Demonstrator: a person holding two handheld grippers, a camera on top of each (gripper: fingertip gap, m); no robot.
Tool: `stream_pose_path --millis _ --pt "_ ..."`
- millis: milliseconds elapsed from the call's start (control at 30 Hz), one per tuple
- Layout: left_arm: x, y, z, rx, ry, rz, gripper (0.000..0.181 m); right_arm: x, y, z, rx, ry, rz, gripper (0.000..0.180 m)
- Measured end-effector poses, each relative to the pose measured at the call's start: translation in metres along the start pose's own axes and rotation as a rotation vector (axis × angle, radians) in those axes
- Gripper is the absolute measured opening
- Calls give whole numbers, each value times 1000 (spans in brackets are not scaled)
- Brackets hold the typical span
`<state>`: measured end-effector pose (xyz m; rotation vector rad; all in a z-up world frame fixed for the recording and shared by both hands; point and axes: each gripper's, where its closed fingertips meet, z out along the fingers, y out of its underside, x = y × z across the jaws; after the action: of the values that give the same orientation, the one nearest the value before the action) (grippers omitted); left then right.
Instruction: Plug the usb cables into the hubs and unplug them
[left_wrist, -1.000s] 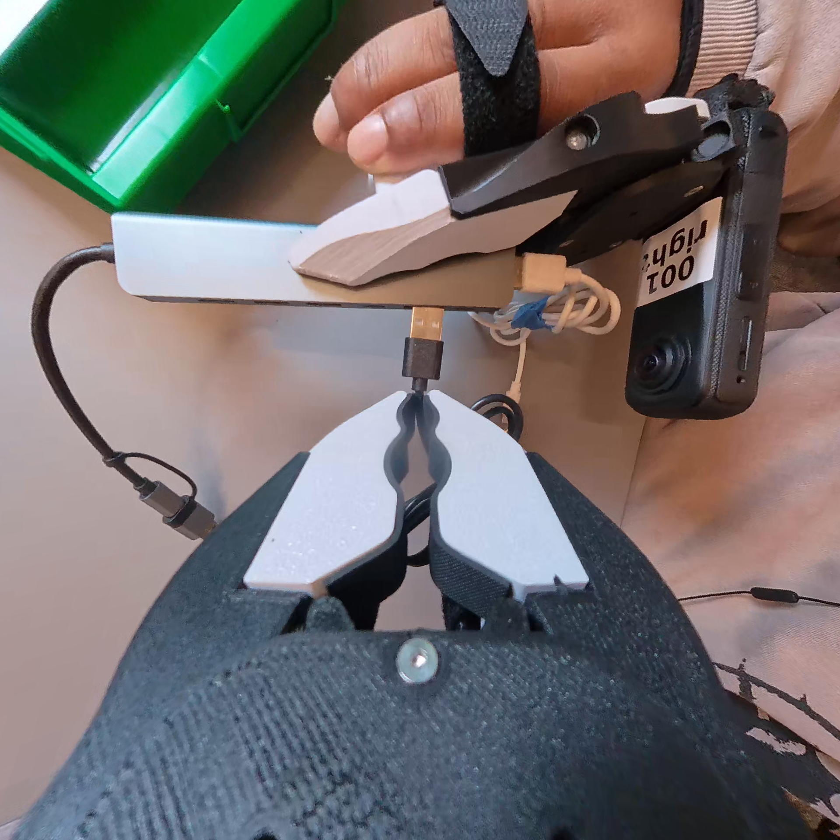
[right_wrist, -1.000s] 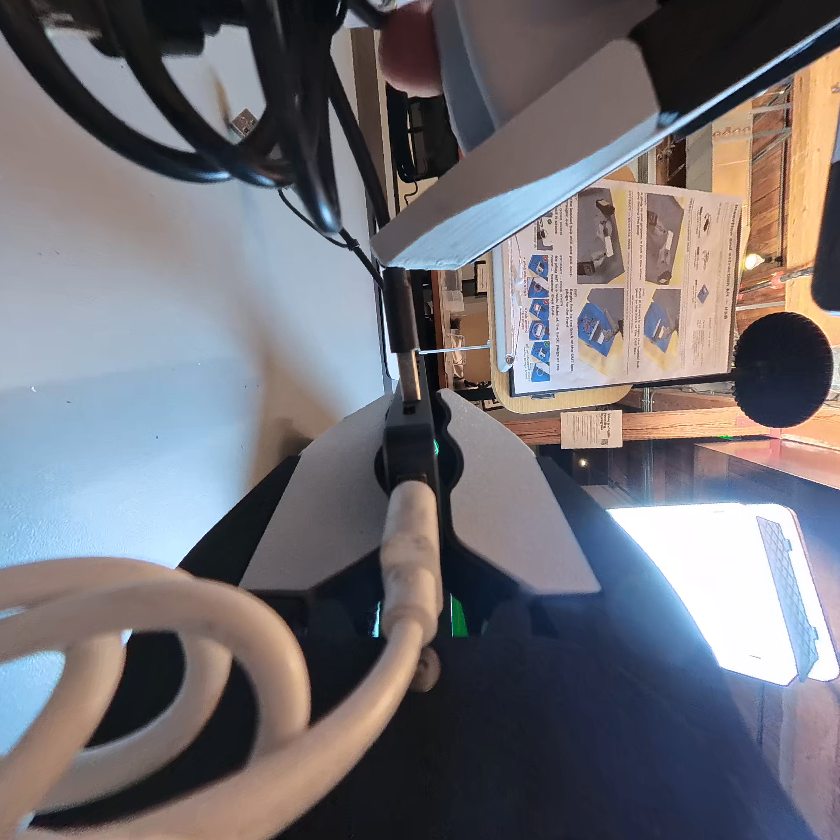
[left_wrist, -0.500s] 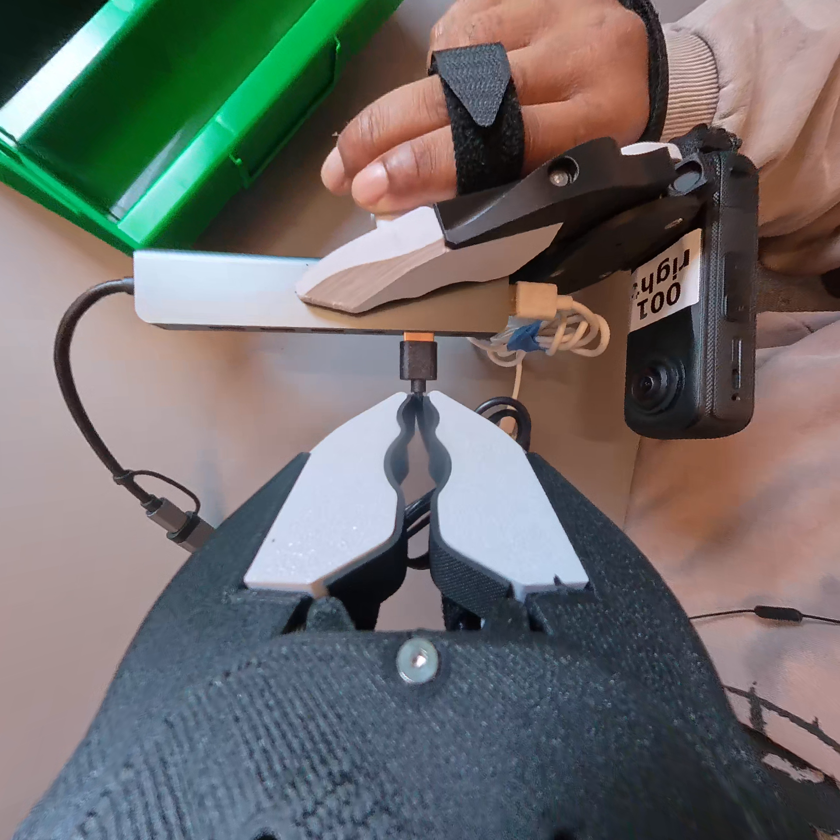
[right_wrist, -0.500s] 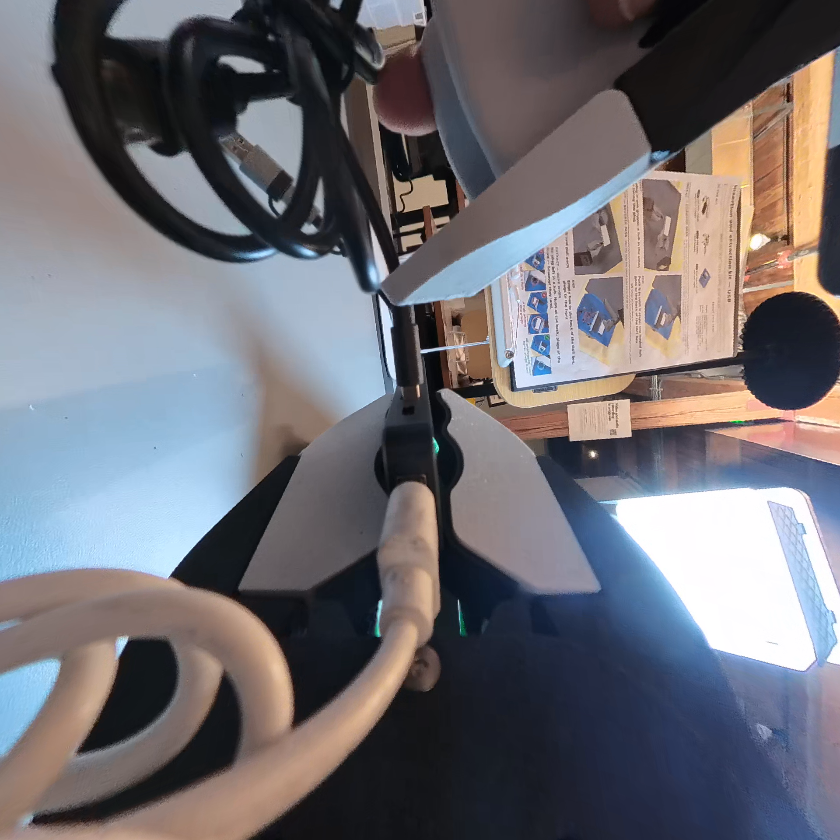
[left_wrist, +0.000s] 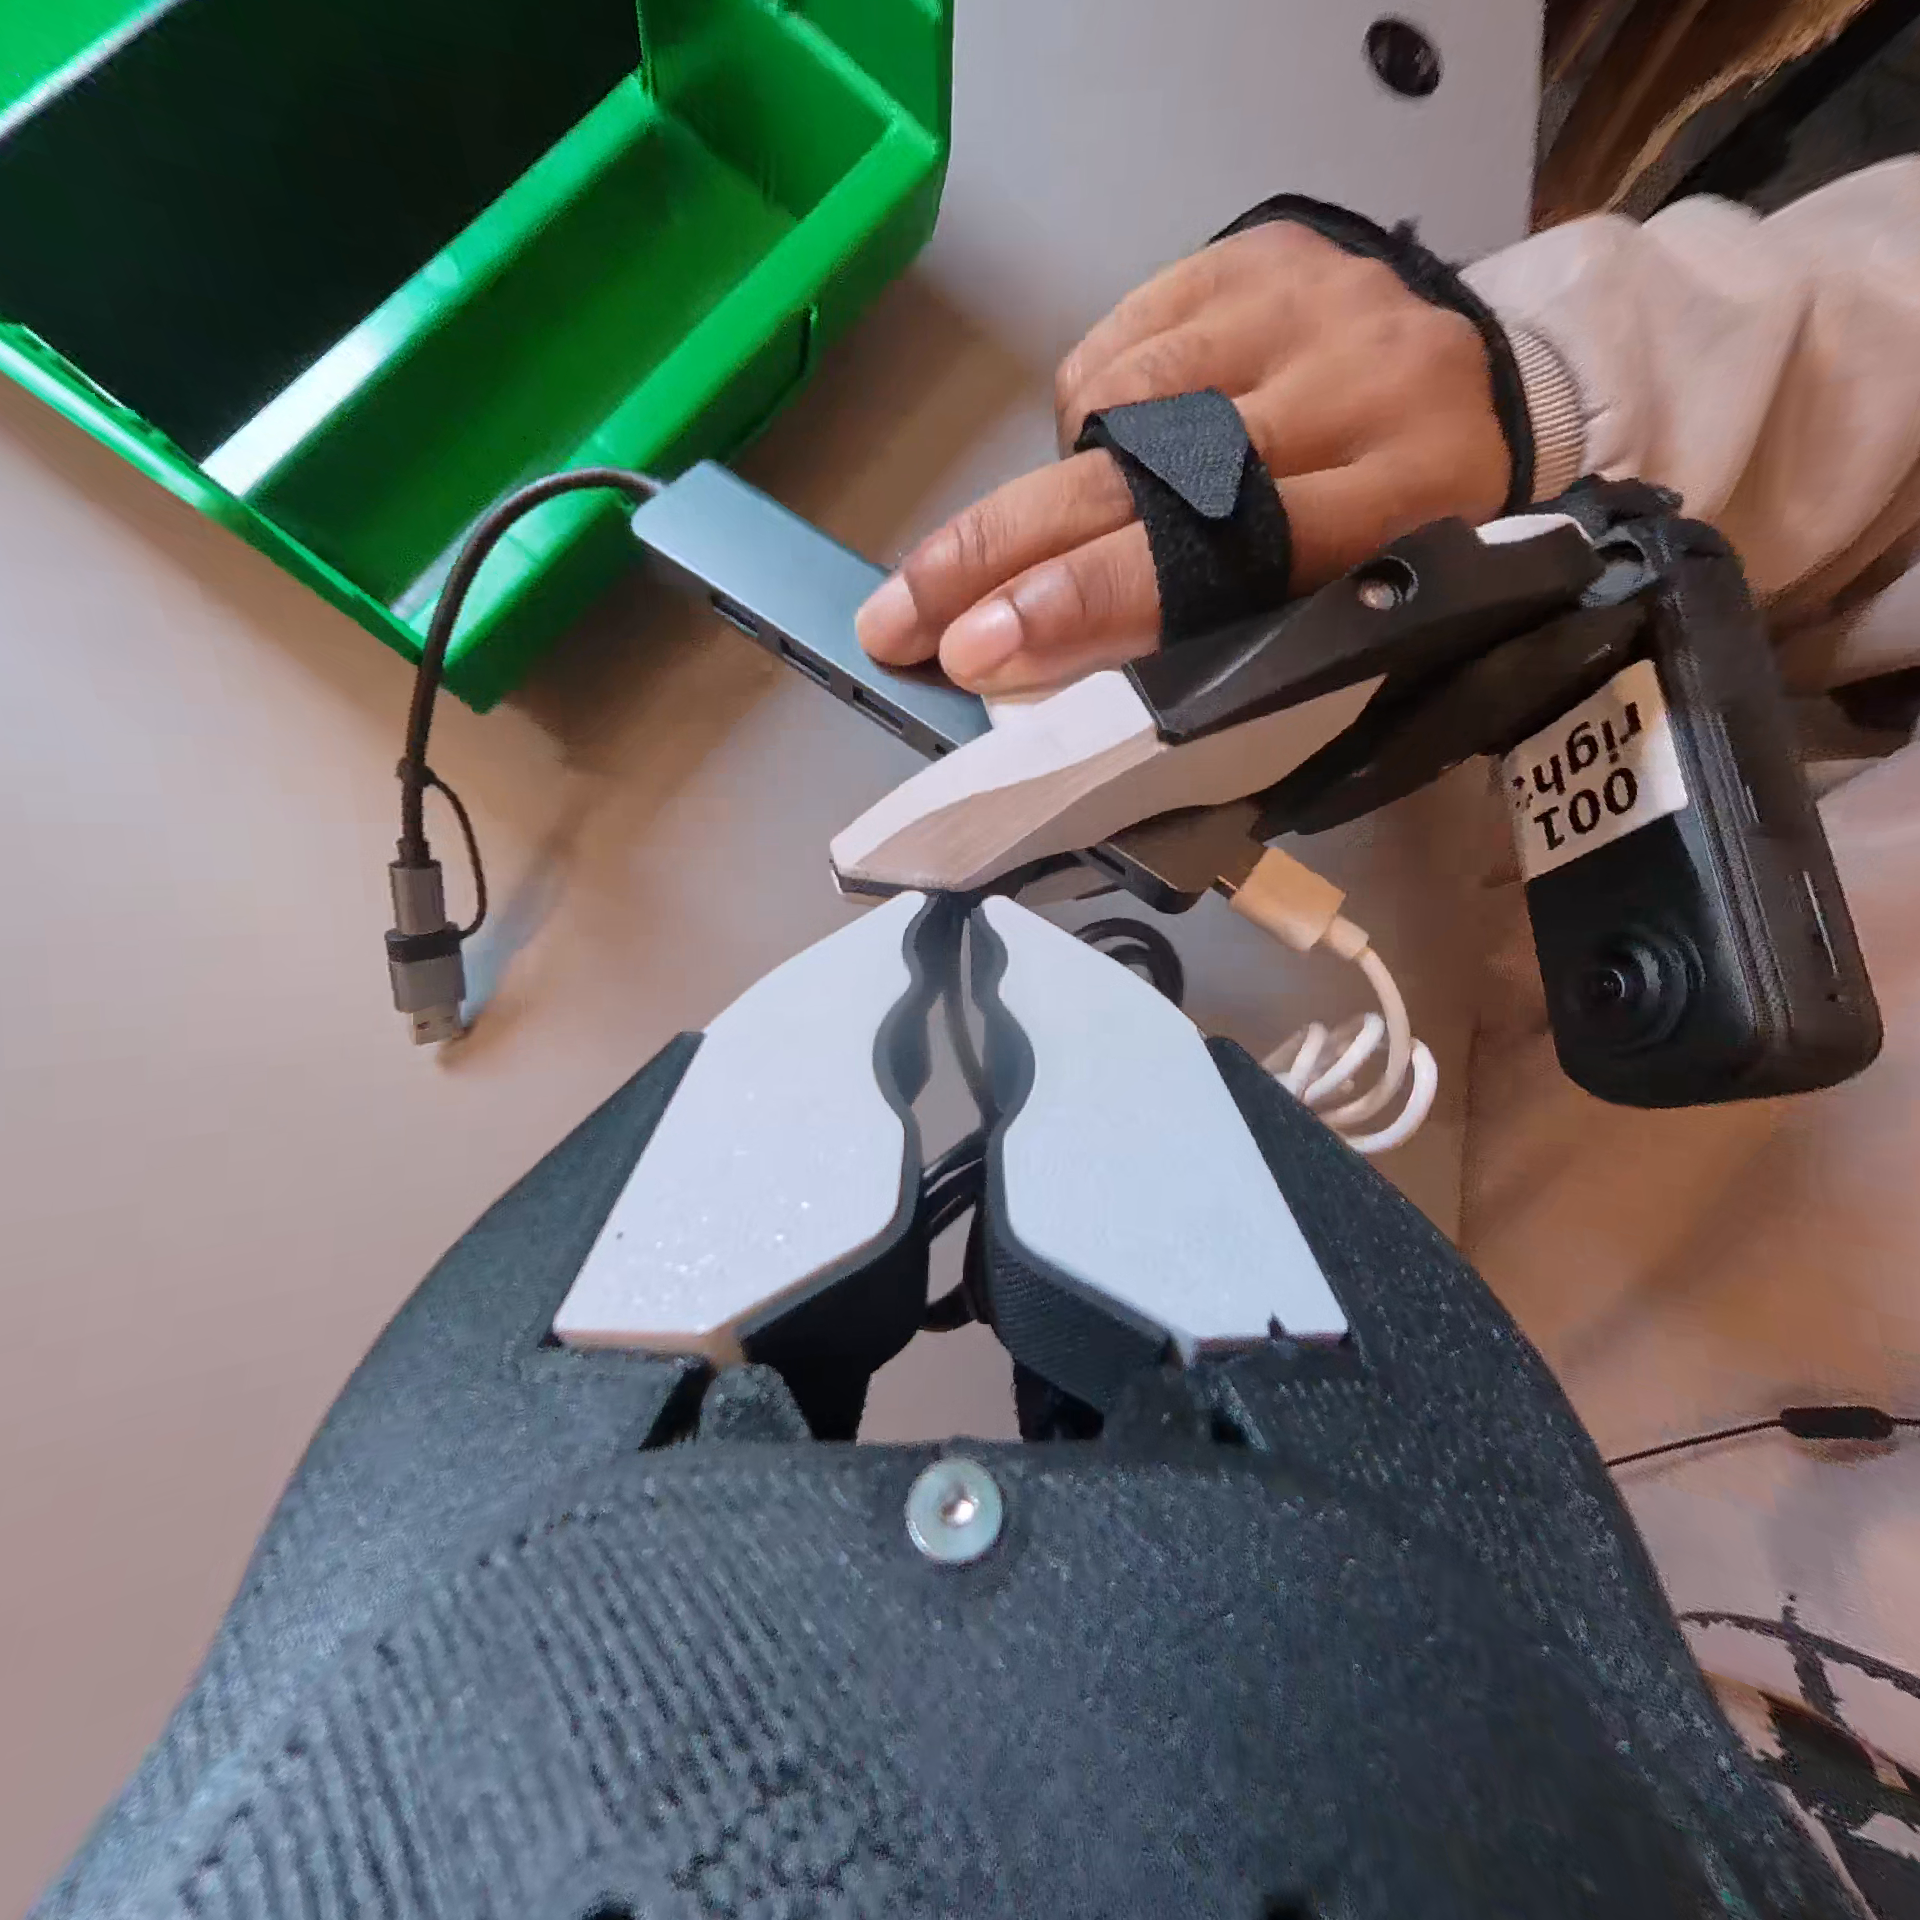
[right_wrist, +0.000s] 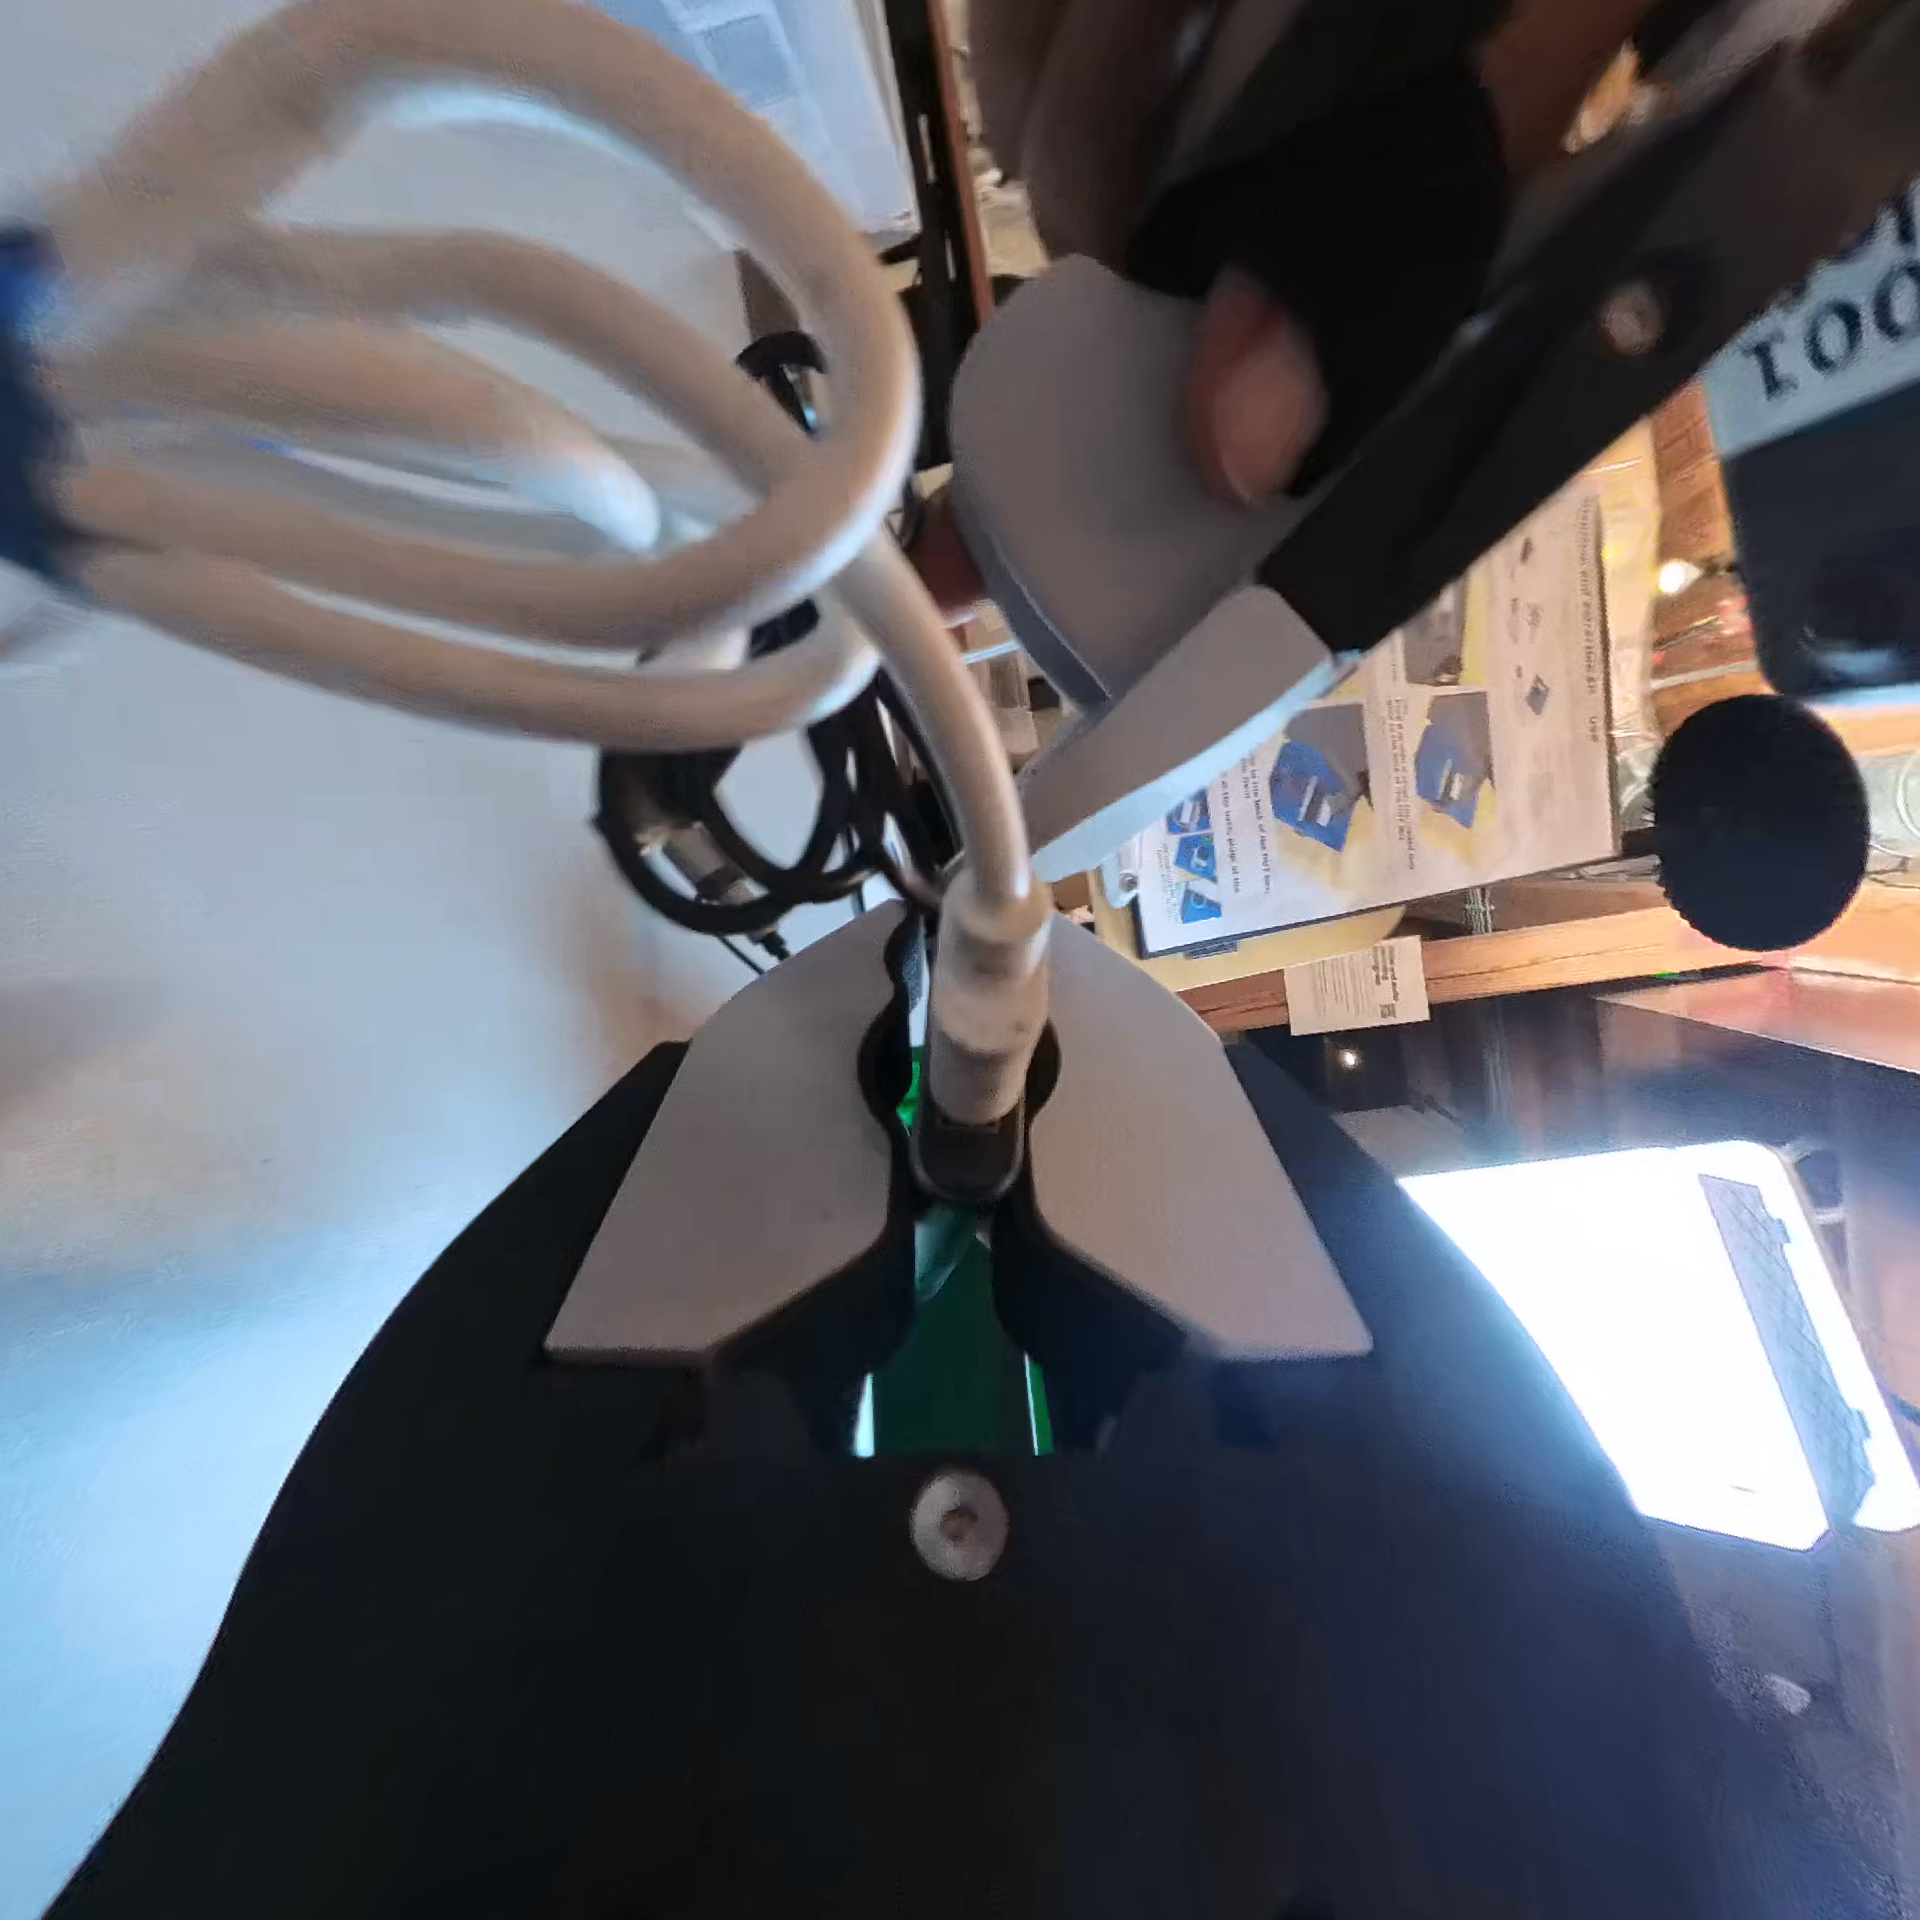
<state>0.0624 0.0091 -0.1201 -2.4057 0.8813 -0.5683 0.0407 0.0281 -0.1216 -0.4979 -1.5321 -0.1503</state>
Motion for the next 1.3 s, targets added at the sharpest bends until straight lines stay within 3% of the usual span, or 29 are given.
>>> stream_pose_path --millis 367,733,1300 --pt "12 7 -18 175 89 -71 3 -4 22 -3 15 -86 64 12" --pt "8 27 -6 63 18 6 4 -7 2 -8 127 -96 75 12" --pt "21 33 6 -59 91 -15 3 -15 -7 -13 179 -121 24 11"
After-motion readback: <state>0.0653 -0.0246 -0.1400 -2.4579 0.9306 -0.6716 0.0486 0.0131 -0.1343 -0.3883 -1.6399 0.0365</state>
